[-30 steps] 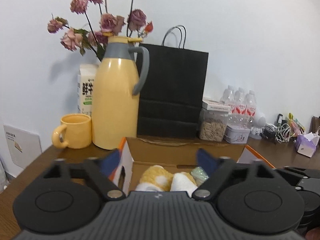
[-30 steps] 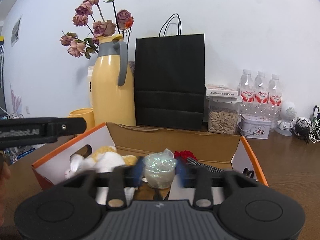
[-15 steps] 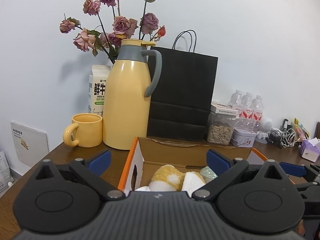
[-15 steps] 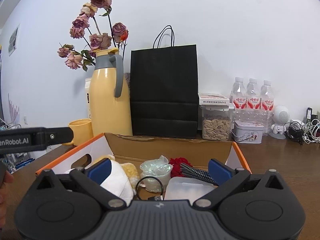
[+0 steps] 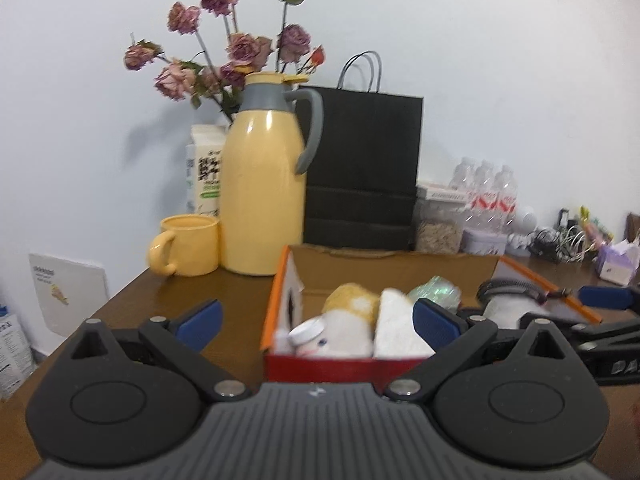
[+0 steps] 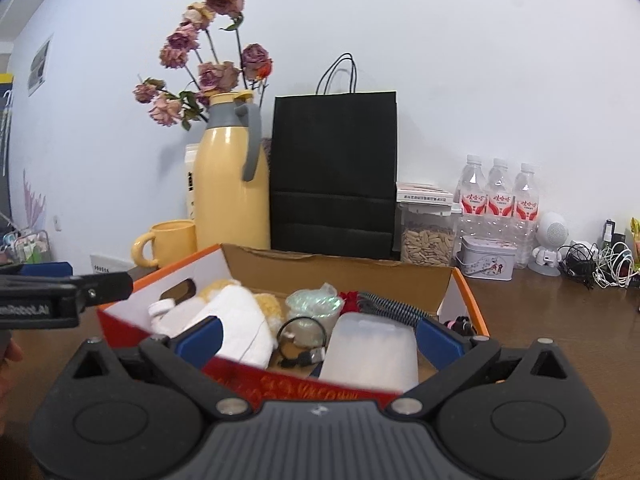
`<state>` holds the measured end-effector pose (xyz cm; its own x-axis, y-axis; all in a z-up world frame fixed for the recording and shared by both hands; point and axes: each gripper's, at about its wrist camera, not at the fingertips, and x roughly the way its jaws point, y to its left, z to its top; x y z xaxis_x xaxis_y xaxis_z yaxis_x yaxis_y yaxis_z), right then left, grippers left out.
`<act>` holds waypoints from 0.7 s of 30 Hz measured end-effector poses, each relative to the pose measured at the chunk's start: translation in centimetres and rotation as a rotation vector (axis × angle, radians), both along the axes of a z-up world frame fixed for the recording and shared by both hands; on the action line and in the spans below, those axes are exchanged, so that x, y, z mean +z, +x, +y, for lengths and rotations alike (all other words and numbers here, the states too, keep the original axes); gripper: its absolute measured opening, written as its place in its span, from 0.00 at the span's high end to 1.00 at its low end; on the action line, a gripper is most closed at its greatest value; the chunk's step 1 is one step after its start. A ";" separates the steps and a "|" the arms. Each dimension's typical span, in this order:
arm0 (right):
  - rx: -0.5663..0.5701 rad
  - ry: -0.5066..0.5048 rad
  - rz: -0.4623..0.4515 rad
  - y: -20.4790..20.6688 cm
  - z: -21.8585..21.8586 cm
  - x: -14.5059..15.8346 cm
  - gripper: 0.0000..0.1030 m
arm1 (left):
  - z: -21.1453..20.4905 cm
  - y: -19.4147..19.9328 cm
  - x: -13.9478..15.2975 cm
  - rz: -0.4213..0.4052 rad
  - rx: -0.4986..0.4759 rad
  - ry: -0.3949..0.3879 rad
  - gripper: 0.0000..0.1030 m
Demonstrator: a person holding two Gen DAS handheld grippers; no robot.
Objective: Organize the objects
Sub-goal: 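Move both tools back toward the purple pouch beside the box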
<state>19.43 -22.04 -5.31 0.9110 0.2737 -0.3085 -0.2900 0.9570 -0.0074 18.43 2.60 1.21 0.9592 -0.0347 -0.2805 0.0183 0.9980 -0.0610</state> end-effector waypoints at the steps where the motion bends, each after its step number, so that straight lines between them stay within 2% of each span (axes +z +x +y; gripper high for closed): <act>1: 0.005 0.000 0.004 -0.4 0.0 0.0 0.00 | 0.2 -0.2 -0.1 0.008 0.004 0.000 0.00; 11: 0.044 -0.029 0.085 -3.4 0.5 -1.0 0.00 | 2.3 -4.3 -0.7 0.063 0.042 0.037 0.00; 21: 0.099 -0.068 0.190 -5.8 1.3 -2.7 0.00 | 4.3 -7.5 -1.5 0.130 0.058 0.031 0.00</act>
<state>13.62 -20.71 -8.03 0.8044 0.3317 -0.4929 -0.3851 0.9229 -0.0073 10.97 6.87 -0.27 0.9147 0.0300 -0.4031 -0.0453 0.9986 -0.0284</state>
